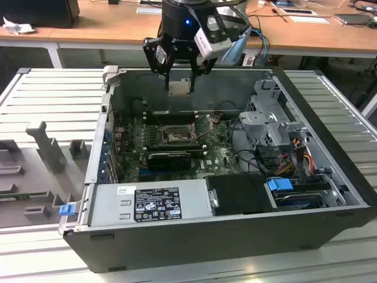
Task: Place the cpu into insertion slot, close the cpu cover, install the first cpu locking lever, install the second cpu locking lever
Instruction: 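Place the cpu into insertion slot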
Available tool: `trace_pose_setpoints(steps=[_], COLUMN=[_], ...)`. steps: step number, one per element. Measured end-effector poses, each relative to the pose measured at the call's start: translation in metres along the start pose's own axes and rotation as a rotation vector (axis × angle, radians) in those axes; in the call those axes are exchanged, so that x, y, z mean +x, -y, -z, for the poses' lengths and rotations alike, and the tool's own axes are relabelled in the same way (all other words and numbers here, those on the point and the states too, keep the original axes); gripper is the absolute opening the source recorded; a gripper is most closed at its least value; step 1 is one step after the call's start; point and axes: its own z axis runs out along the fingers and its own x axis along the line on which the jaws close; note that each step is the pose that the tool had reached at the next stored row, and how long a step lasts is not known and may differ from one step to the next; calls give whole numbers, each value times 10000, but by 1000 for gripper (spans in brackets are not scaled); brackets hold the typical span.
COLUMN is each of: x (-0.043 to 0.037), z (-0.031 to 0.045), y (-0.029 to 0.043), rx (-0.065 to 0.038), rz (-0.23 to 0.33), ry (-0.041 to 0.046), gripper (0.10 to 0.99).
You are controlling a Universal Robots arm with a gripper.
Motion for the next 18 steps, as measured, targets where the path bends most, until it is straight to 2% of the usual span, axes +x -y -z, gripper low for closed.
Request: trace_pose_setpoints(steps=[2, 4, 5, 18], x=[0, 0, 0, 7], z=[-1, -2, -3, -7], y=[0, 0, 0, 0], rx=[-3, -12, -13, -18], rz=[-96, -654, -747, -1082], ry=[9, 59, 66, 96], gripper=[537, 537, 537, 537])
